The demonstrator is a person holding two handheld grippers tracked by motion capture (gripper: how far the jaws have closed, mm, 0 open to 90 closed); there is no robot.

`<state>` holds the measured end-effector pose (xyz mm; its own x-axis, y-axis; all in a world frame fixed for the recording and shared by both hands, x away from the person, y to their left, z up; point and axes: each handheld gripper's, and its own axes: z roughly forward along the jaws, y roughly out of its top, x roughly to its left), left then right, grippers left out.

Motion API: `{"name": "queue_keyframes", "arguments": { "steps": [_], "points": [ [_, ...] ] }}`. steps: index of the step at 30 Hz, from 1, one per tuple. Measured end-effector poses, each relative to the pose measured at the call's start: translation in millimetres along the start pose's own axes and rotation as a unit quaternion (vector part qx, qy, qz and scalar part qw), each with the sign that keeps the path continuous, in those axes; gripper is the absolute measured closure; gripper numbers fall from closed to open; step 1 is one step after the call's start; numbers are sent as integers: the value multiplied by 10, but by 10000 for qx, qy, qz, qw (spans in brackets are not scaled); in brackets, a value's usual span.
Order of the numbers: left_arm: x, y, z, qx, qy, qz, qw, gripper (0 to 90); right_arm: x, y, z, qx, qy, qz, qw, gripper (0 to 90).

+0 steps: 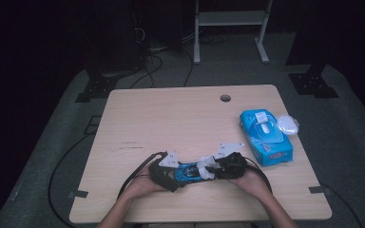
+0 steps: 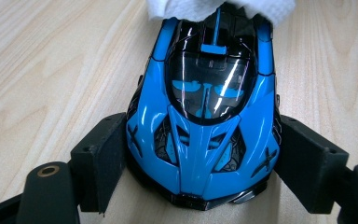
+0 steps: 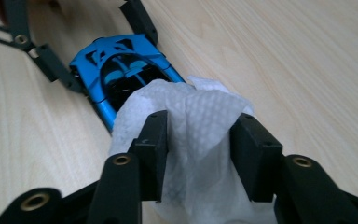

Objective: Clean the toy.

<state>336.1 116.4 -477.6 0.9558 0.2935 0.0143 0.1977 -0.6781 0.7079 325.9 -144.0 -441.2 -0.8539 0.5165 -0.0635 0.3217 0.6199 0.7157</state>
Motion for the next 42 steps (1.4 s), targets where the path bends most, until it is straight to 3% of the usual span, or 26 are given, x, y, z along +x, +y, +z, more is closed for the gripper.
{"name": "queue_keyframes", "arguments": {
  "steps": [1, 4, 6, 9, 10, 13, 17, 18, 19, 20, 27, 31, 32, 37, 40, 42],
  "points": [
    [0, 0, 0, 0, 0, 0, 10000, 225, 0, 0, 0, 0, 0, 0, 10000, 550],
    [3, 4, 2, 2, -21, 17, 10000, 227, -106, 8, 72, -86, 275, 309, 9991, 539],
    [6, 6, 5, 1, -32, 27, 10000, 229, -201, 22, 119, -124, 593, 722, 9956, 560],
    [8, 7, 6, 0, -38, 38, 10000, 230, -225, 43, 139, -102, 642, 788, 9948, 585],
    [8, 8, 6, 4, -38, 37, 10000, 230, -216, 59, 149, -47, 464, 761, 9960, 712],
    [9, 8, 6, 7, -39, 32, 10000, 230, -210, 67, 156, -8, 313, 698, 9971, 776],
    [8, 8, 7, -3, -26, 39, 10000, 230, -153, 131, 141, 241, 35, 347, 9991, 812],
    [10, 7, 6, -4, -32, 48, 10000, 229, -138, 158, 119, 248, -108, 249, 9993, 817],
    [10, 7, 6, -4, -32, 48, 10000, 230, -138, 158, 119, 248, -108, 249, 9993, 817],
    [5, 5, 7, -15, -47, 8, 10000, 229, -138, 181, 44, 45, -167, 279, 9995, 820],
    [9, 4, 6, -10, -53, 28, 10000, 229, -113, 268, -255, -497, 25, 412, 9979, 821],
    [8, 5, 7, -9, -47, 27, 10000, 229, -35, 199, -322, -315, 160, 317, 9989, 820],
    [9, 4, 7, -10, -47, 29, 10000, 229, -17, 114, -268, -124, 165, 305, 9993, 820],
    [11, 3, 9, -28, -50, 35, 10000, 230, 50, -13, -54, 94, 261, 373, 9989, 820],
    [10, 8, 11, -22, -50, 37, 10000, 231, 78, -19, -45, 227, 115, 170, 9995, 821],
    [10, 11, 14, -27, -53, 42, 10000, 232, 29, -40, -74, 212, 117, 274, 9993, 821]
  ]
}}
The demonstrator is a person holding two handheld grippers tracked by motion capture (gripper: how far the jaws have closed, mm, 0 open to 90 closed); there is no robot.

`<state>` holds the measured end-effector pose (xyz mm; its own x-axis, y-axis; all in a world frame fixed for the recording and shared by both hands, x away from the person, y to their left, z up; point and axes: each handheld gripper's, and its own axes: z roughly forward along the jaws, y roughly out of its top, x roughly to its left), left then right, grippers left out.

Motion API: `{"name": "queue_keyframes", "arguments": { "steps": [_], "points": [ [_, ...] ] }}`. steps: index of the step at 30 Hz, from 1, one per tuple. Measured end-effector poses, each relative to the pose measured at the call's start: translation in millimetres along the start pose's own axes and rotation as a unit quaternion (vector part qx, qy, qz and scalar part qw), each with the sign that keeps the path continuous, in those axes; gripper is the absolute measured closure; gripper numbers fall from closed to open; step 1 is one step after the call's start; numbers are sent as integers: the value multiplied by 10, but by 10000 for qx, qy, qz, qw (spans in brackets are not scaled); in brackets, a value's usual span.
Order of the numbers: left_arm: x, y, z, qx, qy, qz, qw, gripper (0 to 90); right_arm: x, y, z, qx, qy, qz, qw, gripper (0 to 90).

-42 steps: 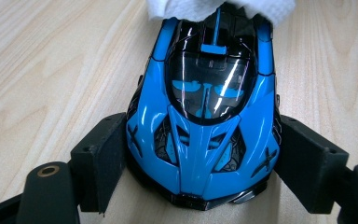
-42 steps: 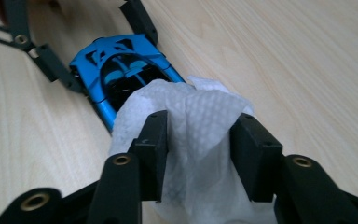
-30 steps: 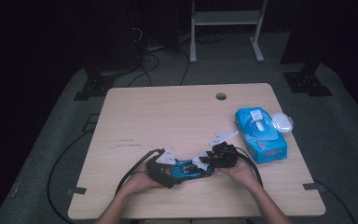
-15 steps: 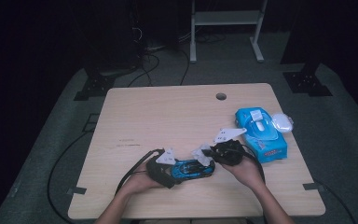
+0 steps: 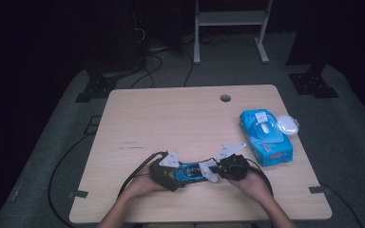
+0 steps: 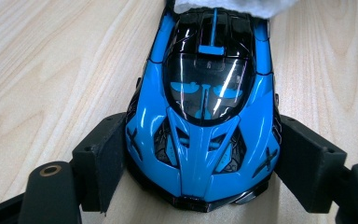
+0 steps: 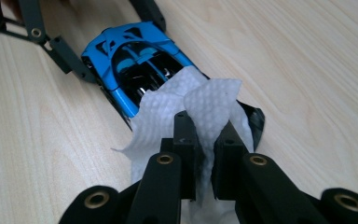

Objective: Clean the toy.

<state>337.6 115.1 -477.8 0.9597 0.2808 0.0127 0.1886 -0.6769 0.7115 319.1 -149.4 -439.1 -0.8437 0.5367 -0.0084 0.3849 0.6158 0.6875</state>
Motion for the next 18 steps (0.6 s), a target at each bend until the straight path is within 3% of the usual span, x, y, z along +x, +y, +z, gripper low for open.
{"name": "queue_keyframes", "arguments": {
  "steps": [3, 8, 13, 18],
  "points": [
    [0, 1, 0, 2, -2, -3, 10000, 232, 8, 1, 14, -28, -4, 11, 10000, 822],
    [-1, -1, 0, -2, -9, -11, 10000, 232, 171, 140, 129, -120, 239, -199, 9994, 821],
    [-2, 1, 5, -18, -14, -20, 10000, 234, 89, 119, 115, -167, 222, -56, 9996, 822],
    [-1, 2, 5, -15, -17, -16, 10000, 234, 264, 302, 266, -238, 365, -299, 9986, 821]
  ]
}}
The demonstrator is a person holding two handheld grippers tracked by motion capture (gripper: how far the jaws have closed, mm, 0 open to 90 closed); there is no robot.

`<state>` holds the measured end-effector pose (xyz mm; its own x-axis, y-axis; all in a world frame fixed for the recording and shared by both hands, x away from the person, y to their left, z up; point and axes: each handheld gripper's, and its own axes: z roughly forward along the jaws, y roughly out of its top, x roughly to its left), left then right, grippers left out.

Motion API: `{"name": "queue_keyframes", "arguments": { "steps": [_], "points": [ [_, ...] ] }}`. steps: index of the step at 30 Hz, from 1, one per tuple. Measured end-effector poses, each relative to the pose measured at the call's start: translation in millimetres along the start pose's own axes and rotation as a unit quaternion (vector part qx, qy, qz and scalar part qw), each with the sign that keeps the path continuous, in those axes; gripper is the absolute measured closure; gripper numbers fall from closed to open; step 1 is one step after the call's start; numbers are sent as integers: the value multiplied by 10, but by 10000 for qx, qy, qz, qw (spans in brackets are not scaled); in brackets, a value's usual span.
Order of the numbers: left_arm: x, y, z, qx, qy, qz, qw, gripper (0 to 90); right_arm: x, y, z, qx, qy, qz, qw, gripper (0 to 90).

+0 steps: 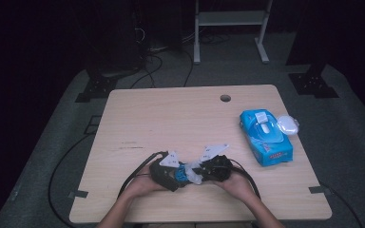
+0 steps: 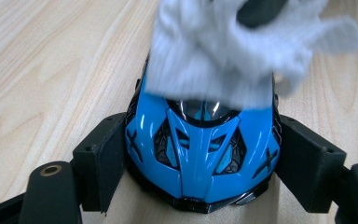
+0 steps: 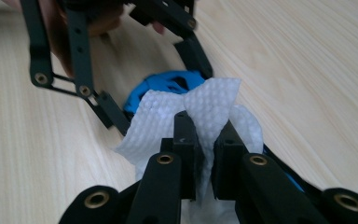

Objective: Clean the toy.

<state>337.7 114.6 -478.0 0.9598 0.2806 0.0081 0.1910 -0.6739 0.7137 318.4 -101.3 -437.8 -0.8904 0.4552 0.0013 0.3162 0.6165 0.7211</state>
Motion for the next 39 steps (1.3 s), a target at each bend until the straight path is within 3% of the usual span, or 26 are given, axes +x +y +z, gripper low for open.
{"name": "queue_keyframes", "arguments": {
  "steps": [3, 7, 10, 15, 19, 25, 27, 31, 33, 34, 39],
  "points": [
    [1, -4, -2, -3, 0, 13, 10000, 234, 6, 24, 13, 47, 14, -71, 10000, 821],
    [3, -5, 0, -17, -8, 22, 10000, 235, -54, 14, -9, 70, 64, 64, 9999, 821],
    [1, -2, 0, -9, 0, 25, 10000, 235, 7, 86, 73, 113, 154, -44, 9998, 822],
    [1, -4, -2, -6, -6, 33, 10000, 235, 128, 202, 249, 320, 319, -523, 9976, 822],
    [1, -3, 3, -25, -8, 12, 10000, 236, 53, 195, 212, 376, 419, -348, 9978, 823],
    [3, -6, -5, 9, -21, 37, 10000, 235, 183, 307, 380, 519, 392, -706, 9954, 823],
    [-1, -7, -2, -20, -19, 17, 10000, 236, 181, 321, 380, 576, 420, -751, 9946, 823],
    [1, -11, -1, -33, -13, 22, 10000, 236, 81, 237, 210, 549, 381, -704, 9953, 823],
    [5, -9, 2, -42, -26, 43, 10000, 237, 25, 163, 108, 469, 374, -496, 9970, 823],
    [4, -4, 6, -36, -28, 42, 10000, 237, 18, 151, 95, 453, 361, -503, 9971, 823],
    [-3, 2, 6, -10, -19, 20, 10000, 237, 103, 228, 216, 540, 387, -702, 9953, 823]
  ]
}}
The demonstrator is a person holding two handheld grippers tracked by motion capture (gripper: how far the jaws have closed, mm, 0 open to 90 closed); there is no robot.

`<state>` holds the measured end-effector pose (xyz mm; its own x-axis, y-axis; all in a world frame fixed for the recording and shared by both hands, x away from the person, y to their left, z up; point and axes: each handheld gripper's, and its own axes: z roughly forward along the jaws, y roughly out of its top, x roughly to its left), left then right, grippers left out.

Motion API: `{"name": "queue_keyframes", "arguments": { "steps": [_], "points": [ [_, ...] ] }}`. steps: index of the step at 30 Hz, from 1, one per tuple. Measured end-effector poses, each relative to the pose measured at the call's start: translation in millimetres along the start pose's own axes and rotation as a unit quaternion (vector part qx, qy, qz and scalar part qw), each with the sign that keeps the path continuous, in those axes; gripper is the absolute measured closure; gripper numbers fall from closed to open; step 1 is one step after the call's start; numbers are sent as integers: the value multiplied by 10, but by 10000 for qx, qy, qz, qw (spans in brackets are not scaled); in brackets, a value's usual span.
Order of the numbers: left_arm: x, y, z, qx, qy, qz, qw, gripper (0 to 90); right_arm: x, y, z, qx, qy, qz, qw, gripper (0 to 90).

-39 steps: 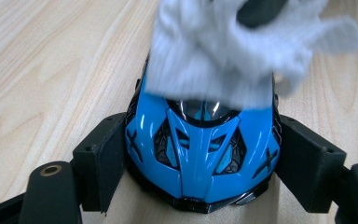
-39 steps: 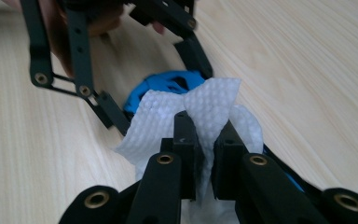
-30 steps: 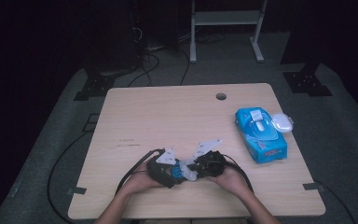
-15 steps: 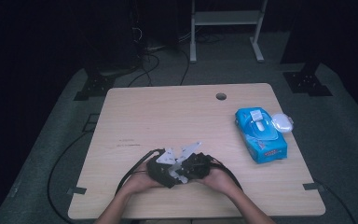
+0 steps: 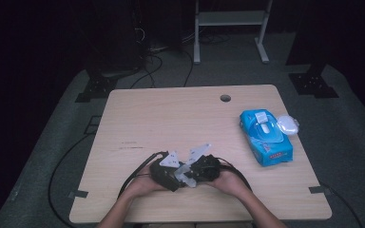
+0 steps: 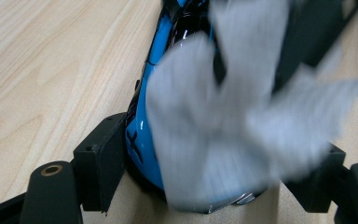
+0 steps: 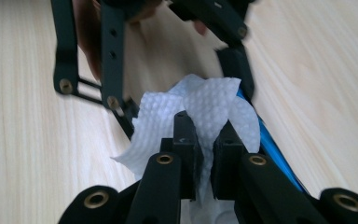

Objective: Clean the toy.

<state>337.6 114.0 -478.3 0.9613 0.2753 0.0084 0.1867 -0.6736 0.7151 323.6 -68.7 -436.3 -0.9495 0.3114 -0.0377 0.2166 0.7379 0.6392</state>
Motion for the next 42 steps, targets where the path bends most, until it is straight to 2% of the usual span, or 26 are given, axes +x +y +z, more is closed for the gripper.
{"name": "queue_keyframes", "arguments": {
  "steps": [1, 3, 5, 8, 9, 12, 13, 16, 18, 19, 22, 23, 25, 26, 32, 37, 42],
  "points": [
    [2, -1, -2, 8, -3, 11, 10000, 236, 39, 71, 83, 69, 6, -127, 9999, 823],
    [2, -2, -2, -2, -9, 2, 10000, 237, 47, 124, 132, 115, -26, -213, 9997, 823],
    [7, -6, -3, -9, -12, 21, 10000, 237, 39, 144, 163, 75, -115, -170, 9998, 823],
    [5, -8, -3, -24, -8, 9, 10000, 237, 20, 143, 164, 51, -199, -183, 9996, 823],
    [4, -9, -3, -27, -11, 0, 10000, 237, -3, 127, 131, 50, -327, -163, 9993, 823],
    [4, -8, -2, -31, -12, -5, 10000, 237, -56, 89, 73, 49, -438, -171, 9989, 824],
    [5, -6, 0, -32, -20, 0, 10000, 237, -102, 53, 20, 46, -577, -132, 9982, 824],
    [5, -2, 1, -19, -13, 1, 10000, 237, -117, 39, 15, 23, -580, -89, 9983, 824],
    [6, -1, 0, -7, -10, 13, 10000, 238, -81, 67, 54, 33, -656, -172, 9977, 824],
    [6, -2, -2, -6, -16, 13, 10000, 237, -57, 99, 125, -11, -658, -298, 9974, 824],
    [5, -9, -4, -24, -17, -4, 10000, 237, -50, 126, 176, -16, -615, -286, 9977, 823],
    [7, -12, -4, -36, -8, 11, 10000, 237, -83, 120, 169, -41, -512, -144, 9986, 823],
    [5, -10, -1, -40, -16, -2, 10000, 237, -115, 102, 153, -74, -477, -90, 9988, 822],
    [5, -10, -1, -40, -14, 2, 10000, 237, -154, 73, 123, -98, -449, 21, 9989, 822],
    [5, -10, 0, -42, -1, 5, 10000, 237, -272, -20, 44, -216, -423, 423, 9980, 822],
    [4, -17, -5, -48, -1, 3, 10000, 237, -232, 30, 136, -252, -383, 363, 9983, 822],
    [4, -18, -3, -59, 4, 8, 10000, 237, -279, -15, 73, -238, -406, 460, 9978, 821]
  ]
}}
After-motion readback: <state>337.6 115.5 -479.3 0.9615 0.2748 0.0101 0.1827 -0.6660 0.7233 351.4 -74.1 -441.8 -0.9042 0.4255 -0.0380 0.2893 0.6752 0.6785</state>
